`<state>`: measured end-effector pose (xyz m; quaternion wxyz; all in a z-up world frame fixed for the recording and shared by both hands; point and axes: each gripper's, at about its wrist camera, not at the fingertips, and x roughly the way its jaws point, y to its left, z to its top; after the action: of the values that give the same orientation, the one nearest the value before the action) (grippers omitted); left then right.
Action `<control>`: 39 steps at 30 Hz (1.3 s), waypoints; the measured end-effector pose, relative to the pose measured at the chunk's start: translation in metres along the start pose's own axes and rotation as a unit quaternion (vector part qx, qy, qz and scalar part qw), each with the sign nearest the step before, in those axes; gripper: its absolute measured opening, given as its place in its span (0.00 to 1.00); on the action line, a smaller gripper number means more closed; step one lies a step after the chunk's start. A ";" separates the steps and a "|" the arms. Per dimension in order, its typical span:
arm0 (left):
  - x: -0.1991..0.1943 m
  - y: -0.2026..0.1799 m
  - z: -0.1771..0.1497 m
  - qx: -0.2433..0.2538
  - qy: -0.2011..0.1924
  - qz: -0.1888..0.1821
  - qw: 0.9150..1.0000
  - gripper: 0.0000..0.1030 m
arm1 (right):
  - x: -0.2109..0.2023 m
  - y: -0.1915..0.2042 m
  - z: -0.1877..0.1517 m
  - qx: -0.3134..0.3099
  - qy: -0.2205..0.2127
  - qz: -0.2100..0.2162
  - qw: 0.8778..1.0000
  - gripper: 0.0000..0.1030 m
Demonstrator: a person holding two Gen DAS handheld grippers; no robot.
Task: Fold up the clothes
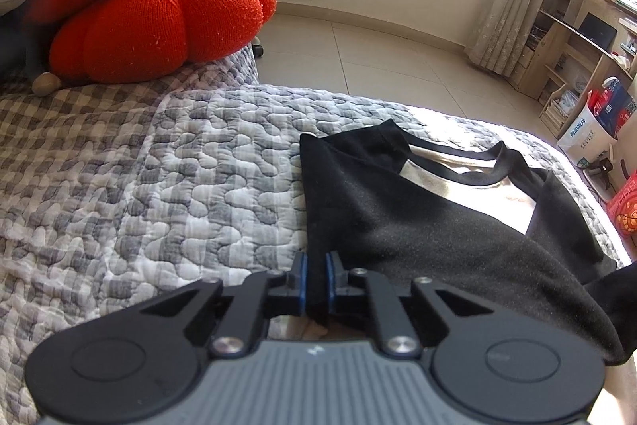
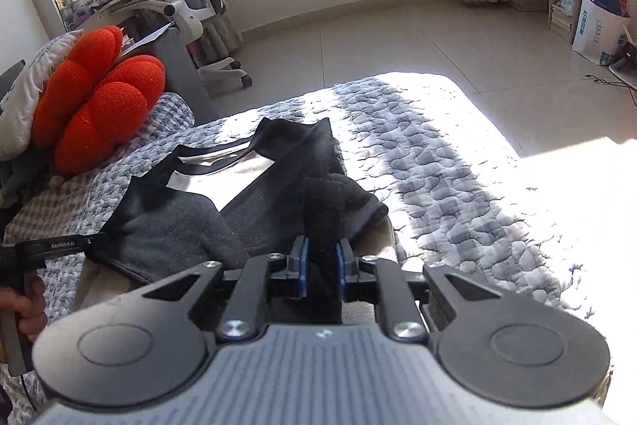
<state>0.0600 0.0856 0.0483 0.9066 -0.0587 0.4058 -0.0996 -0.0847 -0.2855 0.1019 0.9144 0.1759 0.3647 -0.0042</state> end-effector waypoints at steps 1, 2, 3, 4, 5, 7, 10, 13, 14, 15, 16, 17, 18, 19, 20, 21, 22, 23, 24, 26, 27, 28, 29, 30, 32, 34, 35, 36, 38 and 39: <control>-0.001 0.004 0.002 -0.006 -0.002 -0.003 1.000 0.08 | -0.006 -0.007 0.001 0.023 -0.001 0.014 1.000 0.15; -0.002 0.008 0.003 -0.012 -0.004 -0.005 1.000 0.08 | -0.013 -0.012 0.001 0.044 -0.004 0.028 0.999 0.15; -0.003 0.013 0.005 -0.017 -0.005 -0.006 1.000 0.07 | -0.020 -0.016 0.001 0.059 -0.007 0.038 0.998 0.15; -0.003 0.017 0.006 -0.021 -0.007 -0.005 1.000 0.06 | -0.027 -0.020 -0.001 0.075 -0.011 0.050 0.996 0.15; -0.003 0.021 0.007 -0.025 -0.008 -0.004 1.000 0.04 | -0.035 -0.023 -0.003 0.091 -0.015 0.061 0.994 0.15; 0.000 0.032 0.010 -0.025 -0.012 0.019 0.999 0.00 | -0.044 -0.028 -0.011 0.115 -0.011 0.073 0.991 0.14; 0.005 0.051 0.011 -0.031 -0.012 0.045 0.998 0.00 | -0.035 -0.023 -0.024 0.092 0.020 0.048 0.994 0.14; 0.006 0.066 0.010 -0.053 -0.005 0.040 0.998 0.00 | -0.023 -0.018 -0.030 0.063 0.045 0.018 0.997 0.14; 0.004 0.067 0.010 -0.059 -0.006 0.035 0.998 0.00 | -0.022 -0.017 -0.030 0.059 0.047 0.015 0.997 0.15; 0.002 0.066 0.010 -0.062 -0.009 0.027 0.998 0.00 | -0.023 -0.016 -0.030 0.055 0.044 0.016 0.997 0.15; -0.001 0.063 0.011 -0.064 -0.012 0.017 0.998 0.00 | -0.023 -0.015 -0.030 0.052 0.040 0.018 0.998 0.18; -0.003 0.059 0.011 -0.065 -0.015 0.008 0.998 0.00 | -0.024 -0.014 -0.030 0.047 0.037 0.020 0.998 0.20; -0.003 0.055 0.011 -0.065 -0.017 -0.001 0.998 0.02 | -0.024 -0.011 -0.032 0.037 0.035 0.026 0.998 0.20; -0.003 0.049 0.010 -0.065 -0.016 -0.010 0.998 0.02 | -0.022 -0.006 -0.033 0.023 0.037 0.035 0.998 0.20; -0.003 0.044 0.009 -0.064 -0.014 -0.018 0.998 0.08 | -0.020 0.000 -0.035 0.008 0.039 0.044 0.998 0.21; -0.003 0.039 0.008 -0.059 -0.013 -0.024 0.998 0.13 | -0.018 0.006 -0.037 -0.009 0.042 0.051 0.998 0.24; -0.003 0.033 0.007 -0.053 -0.013 -0.029 0.998 0.15 | -0.015 0.014 -0.040 -0.032 0.048 0.052 0.997 0.33; -0.003 0.027 0.006 -0.044 -0.013 -0.030 0.998 0.19 | -0.012 0.022 -0.043 -0.054 0.053 0.052 0.996 0.38; -0.002 0.022 0.005 -0.035 -0.014 -0.030 0.999 0.25 | -0.009 0.028 -0.047 -0.075 0.054 0.048 0.995 0.43; 0.001 0.015 0.002 -0.020 -0.012 -0.026 0.999 0.28 | -0.003 0.042 -0.055 -0.125 0.054 0.031 0.990 0.44; 0.004 0.012 0.001 -0.013 -0.010 -0.023 1.000 0.28 | 0.001 0.047 -0.059 -0.146 0.056 0.021 0.988 0.45; 0.006 0.010 -0.001 -0.007 -0.006 -0.018 1.000 0.28 | 0.005 0.051 -0.064 -0.165 0.059 0.012 0.984 0.46; 0.008 0.009 -0.002 -0.002 -0.001 -0.013 1.000 0.28 | 0.010 0.054 -0.068 -0.181 0.066 0.006 0.981 0.46; 0.011 0.008 -0.004 0.003 0.003 -0.008 1.000 0.27 | 0.014 0.058 -0.072 -0.199 0.073 0.003 0.977 0.46; 0.012 0.007 -0.004 0.009 0.004 -0.002 1.000 0.19 | 0.021 0.065 -0.081 -0.236 0.078 -0.009 0.968 0.46; 0.012 0.006 -0.004 0.014 0.004 0.003 1.000 0.11 | 0.026 0.069 -0.088 -0.262 0.075 -0.021 0.962 0.45; 0.011 0.005 -0.004 0.015 0.004 0.005 1.000 0.08 | 0.028 0.070 -0.091 -0.270 0.073 -0.026 0.960 0.41; 0.011 0.005 -0.003 0.015 0.004 0.007 1.000 0.08 | 0.029 0.071 -0.092 -0.276 0.070 -0.031 0.958 0.29; 0.010 0.005 -0.004 0.018 0.003 0.009 1.000 0.07 | 0.027 0.072 -0.091 -0.273 0.063 -0.039 0.959 0.12; 0.009 0.005 -0.003 0.018 0.002 0.009 1.000 0.07 | 0.024 0.071 -0.089 -0.266 0.061 -0.037 0.961 0.09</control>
<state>0.0642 0.0878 0.0383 0.9077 -0.0383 0.4059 -0.0987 -0.1164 -0.1868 0.0482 0.9032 -0.0873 0.4142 0.0704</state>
